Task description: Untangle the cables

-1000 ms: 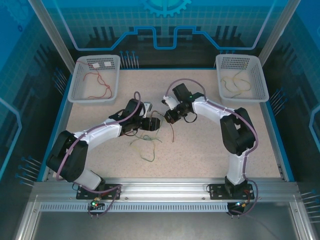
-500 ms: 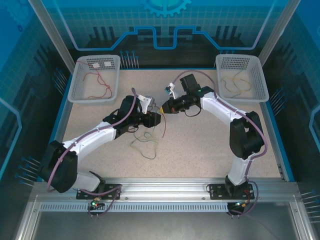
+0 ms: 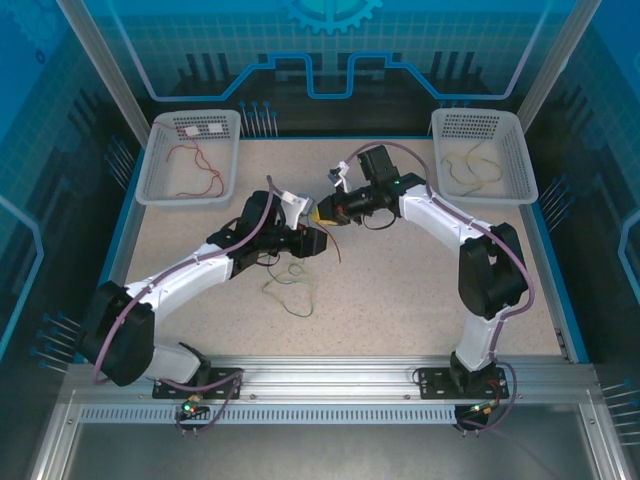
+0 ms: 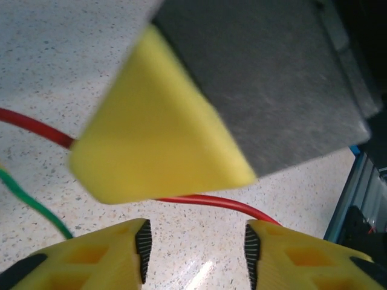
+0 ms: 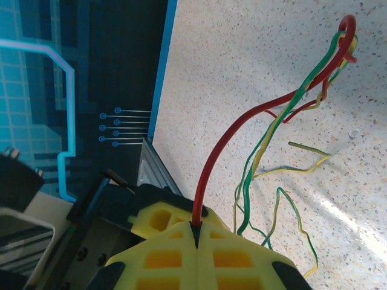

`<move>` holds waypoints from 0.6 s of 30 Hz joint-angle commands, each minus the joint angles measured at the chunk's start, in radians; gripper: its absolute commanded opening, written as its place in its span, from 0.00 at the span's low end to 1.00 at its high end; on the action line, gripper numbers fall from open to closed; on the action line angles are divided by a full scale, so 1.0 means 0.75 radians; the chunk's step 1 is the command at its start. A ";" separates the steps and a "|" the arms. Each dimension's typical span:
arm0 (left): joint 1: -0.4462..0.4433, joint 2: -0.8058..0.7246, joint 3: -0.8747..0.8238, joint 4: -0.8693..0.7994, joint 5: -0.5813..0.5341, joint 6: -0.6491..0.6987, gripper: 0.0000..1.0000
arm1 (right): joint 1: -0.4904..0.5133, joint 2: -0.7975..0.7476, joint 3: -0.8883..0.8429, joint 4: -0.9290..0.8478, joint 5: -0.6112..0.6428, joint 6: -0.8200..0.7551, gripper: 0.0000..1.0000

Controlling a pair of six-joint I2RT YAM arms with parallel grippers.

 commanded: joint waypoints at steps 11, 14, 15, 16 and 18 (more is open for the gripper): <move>-0.014 0.006 0.043 0.048 0.079 -0.061 0.54 | 0.004 -0.057 -0.048 0.075 0.129 0.110 0.00; -0.014 0.043 0.060 0.034 0.108 -0.065 0.38 | 0.013 -0.061 -0.047 0.094 0.132 0.126 0.00; -0.013 0.055 0.069 0.017 0.103 -0.065 0.32 | 0.013 -0.063 -0.045 0.097 0.134 0.131 0.00; -0.013 0.062 0.073 0.013 0.102 -0.066 0.31 | 0.013 -0.066 -0.044 0.099 0.134 0.137 0.00; -0.013 0.071 0.072 0.020 0.109 -0.074 0.19 | 0.013 -0.076 -0.047 0.105 0.141 0.148 0.00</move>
